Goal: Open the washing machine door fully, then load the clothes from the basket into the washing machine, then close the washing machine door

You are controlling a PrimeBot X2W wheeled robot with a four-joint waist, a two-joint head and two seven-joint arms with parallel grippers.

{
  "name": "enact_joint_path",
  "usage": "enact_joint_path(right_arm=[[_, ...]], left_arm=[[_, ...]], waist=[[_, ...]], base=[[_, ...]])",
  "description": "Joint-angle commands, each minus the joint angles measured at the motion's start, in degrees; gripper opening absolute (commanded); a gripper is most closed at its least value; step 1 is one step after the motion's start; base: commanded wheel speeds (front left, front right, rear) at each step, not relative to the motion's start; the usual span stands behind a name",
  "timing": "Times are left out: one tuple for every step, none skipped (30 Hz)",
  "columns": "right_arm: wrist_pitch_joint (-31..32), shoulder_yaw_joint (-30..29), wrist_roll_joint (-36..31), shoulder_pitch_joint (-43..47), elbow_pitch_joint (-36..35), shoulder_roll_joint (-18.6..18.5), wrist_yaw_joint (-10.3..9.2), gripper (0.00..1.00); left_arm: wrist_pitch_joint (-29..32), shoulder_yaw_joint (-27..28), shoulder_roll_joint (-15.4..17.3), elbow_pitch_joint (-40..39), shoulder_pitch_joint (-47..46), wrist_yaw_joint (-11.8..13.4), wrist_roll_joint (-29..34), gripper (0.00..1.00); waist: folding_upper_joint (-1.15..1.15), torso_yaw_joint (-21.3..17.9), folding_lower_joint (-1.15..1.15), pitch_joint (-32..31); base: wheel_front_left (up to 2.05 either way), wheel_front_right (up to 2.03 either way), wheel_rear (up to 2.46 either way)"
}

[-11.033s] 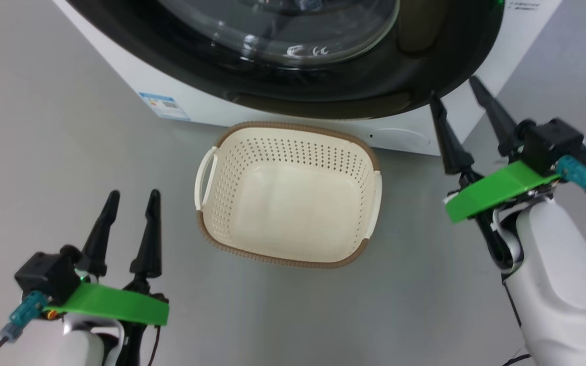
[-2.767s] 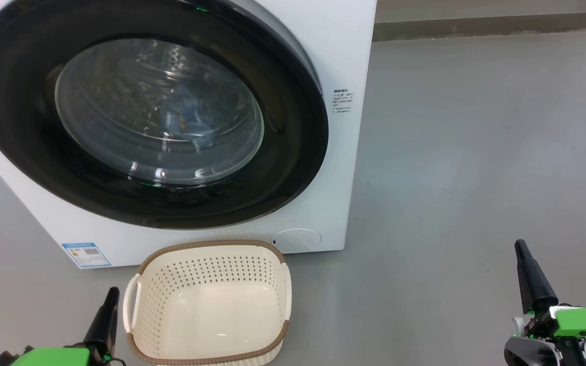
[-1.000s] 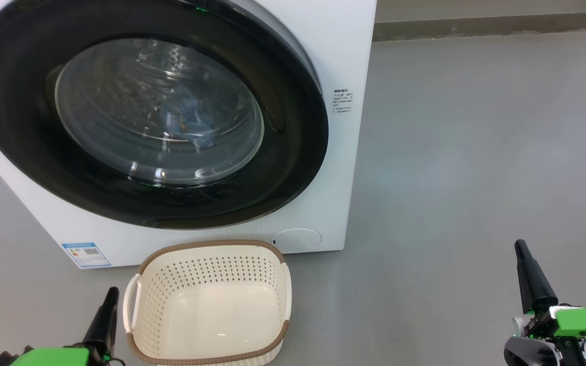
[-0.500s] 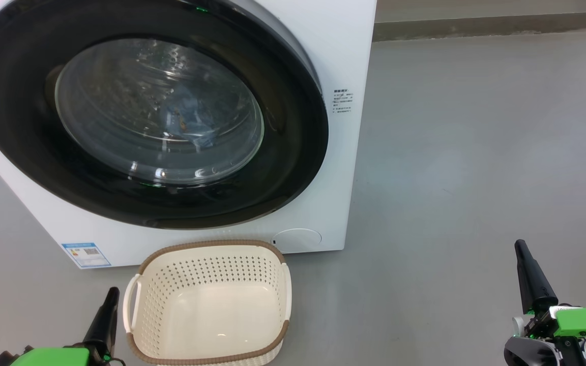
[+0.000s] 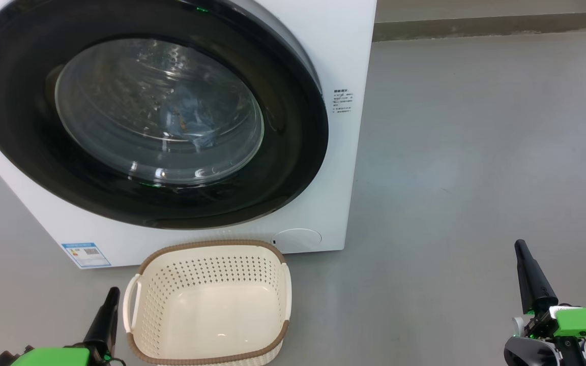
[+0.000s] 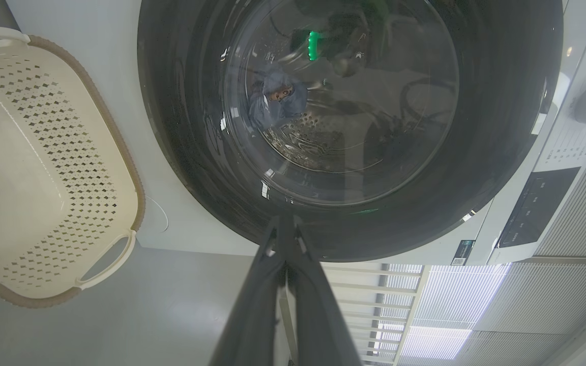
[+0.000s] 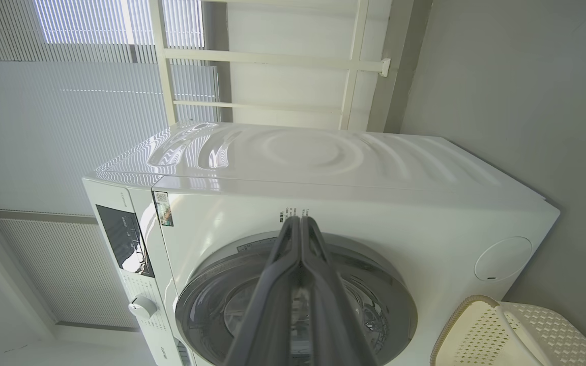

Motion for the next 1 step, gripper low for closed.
enact_joint_path(right_arm=[[0.5, 1.0, 0.6, -0.6, -1.8, -0.2, 0.08, 0.0]], left_arm=[[0.1, 2.0, 0.7, -1.6, -2.7, 0.0, -0.4, 0.0]], waist=[[0.0, 0.0, 0.0, 0.0]], base=[[0.0, 0.0, 0.0]])
